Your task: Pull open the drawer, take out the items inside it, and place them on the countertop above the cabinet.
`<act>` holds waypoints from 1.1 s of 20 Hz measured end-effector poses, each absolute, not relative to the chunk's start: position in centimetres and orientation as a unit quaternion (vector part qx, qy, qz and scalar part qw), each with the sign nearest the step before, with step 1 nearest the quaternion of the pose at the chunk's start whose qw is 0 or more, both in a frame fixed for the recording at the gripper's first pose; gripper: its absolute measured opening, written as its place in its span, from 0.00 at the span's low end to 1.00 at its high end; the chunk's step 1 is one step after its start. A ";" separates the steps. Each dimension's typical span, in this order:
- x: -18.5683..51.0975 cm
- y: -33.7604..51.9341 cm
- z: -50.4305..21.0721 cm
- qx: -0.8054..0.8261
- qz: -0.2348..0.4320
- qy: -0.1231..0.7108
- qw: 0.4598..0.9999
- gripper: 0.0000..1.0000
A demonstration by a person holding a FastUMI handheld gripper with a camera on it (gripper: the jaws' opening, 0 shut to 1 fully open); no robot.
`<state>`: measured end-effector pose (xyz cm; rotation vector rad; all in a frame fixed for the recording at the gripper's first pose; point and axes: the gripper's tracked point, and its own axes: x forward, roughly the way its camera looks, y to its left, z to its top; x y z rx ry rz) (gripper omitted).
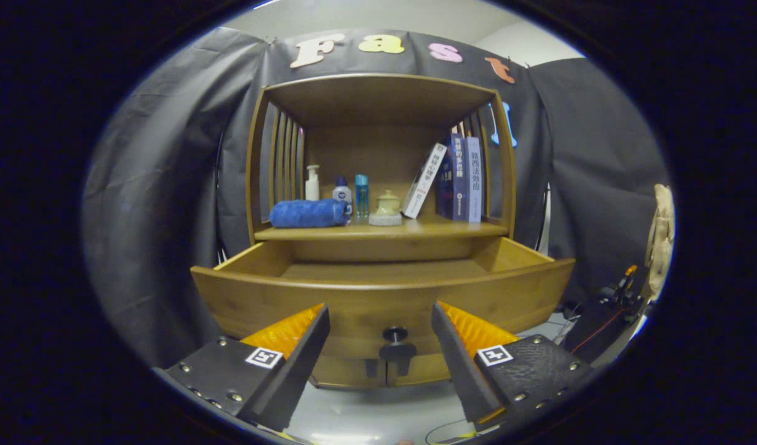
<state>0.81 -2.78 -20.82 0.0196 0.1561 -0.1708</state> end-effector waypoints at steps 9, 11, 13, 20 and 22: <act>4.1 -4.0 -24.9 0.016 -0.088 0.100 0.991 0.99; 5.4 -3.6 -25.0 0.003 -0.078 0.083 0.993 0.99; 5.2 -3.5 -24.9 -0.001 -0.076 0.075 0.994 0.99; 8.1 -4.0 -24.3 -0.002 -0.071 0.063 0.995 0.99; 9.1 -4.2 -24.5 0.001 -0.068 0.069 0.995 0.99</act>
